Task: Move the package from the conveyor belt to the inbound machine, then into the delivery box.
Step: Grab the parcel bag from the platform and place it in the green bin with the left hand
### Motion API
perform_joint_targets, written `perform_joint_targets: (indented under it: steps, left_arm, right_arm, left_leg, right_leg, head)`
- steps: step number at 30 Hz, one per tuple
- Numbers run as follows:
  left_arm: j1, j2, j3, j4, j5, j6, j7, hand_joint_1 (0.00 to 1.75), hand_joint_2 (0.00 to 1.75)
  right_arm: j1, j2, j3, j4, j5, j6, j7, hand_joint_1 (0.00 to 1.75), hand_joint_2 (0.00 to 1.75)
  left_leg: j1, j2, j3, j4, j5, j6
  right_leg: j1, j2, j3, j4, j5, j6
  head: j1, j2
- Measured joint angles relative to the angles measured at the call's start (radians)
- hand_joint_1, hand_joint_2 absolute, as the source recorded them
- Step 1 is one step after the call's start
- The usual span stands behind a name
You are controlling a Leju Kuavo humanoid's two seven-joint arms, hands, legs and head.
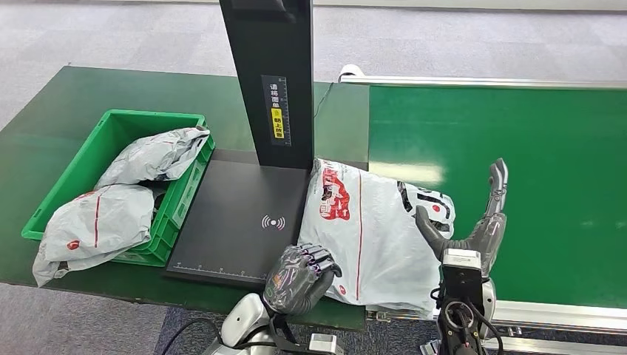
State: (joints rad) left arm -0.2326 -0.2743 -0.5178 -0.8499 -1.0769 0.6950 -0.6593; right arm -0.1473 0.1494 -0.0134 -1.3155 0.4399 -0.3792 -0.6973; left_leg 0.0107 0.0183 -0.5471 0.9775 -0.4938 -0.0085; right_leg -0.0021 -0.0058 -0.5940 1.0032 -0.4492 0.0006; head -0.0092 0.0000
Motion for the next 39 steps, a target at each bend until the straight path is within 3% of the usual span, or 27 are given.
perform_joint_targets:
  steps: [8,9,12,13,39]
  left_arm:
    - [0.001,0.0,0.012,0.0,0.007,0.0,-0.004,1.75,1.75]
    - [0.001,0.0,0.013,0.0,0.009,0.0,-0.005,1.65,1.75]
    - [0.002,0.0,0.018,0.0,0.011,0.0,-0.009,0.34,1.75]
    - [0.002,0.0,0.019,0.0,0.012,0.0,-0.01,0.0,1.75]
    - [0.014,0.017,0.037,-0.003,-0.023,0.0,0.026,0.0,1.75]
  right_arm:
    - [0.01,0.005,-0.006,-0.019,0.003,0.0,0.0,0.0,1.75]
    - [0.012,0.005,-0.007,-0.021,0.003,0.0,0.0,0.0,1.75]
    - [0.014,0.005,-0.009,-0.024,0.004,0.0,0.0,0.0,1.75]
    - [0.015,0.005,-0.01,-0.024,0.004,0.0,0.0,0.0,1.75]
    - [0.041,0.006,-0.027,-0.048,0.023,0.002,0.0,0.0,1.75]
  left_leg:
    - [0.0,0.0,0.0,0.0,0.0,0.0]
    - [0.0,0.0,0.0,0.0,0.0,0.0]
    - [0.0,0.0,0.0,0.0,0.0,0.0]
    - [0.0,0.0,0.0,0.0,0.0,0.0]
    - [0.0,0.0,0.0,0.0,0.0,0.0]
  right_leg:
    - [0.0,0.0,0.0,0.0,0.0,0.0]
    - [0.0,0.0,0.0,0.0,0.0,0.0]
    - [0.0,0.0,0.0,0.0,0.0,0.0]
    - [0.0,0.0,0.0,0.0,0.0,0.0]
    - [0.0,0.0,0.0,0.0,0.0,0.0]
  head:
    - [0.0,0.0]
    - [0.0,0.0]
    - [0.0,0.0]
    - [0.0,0.0]
    - [0.0,0.0]
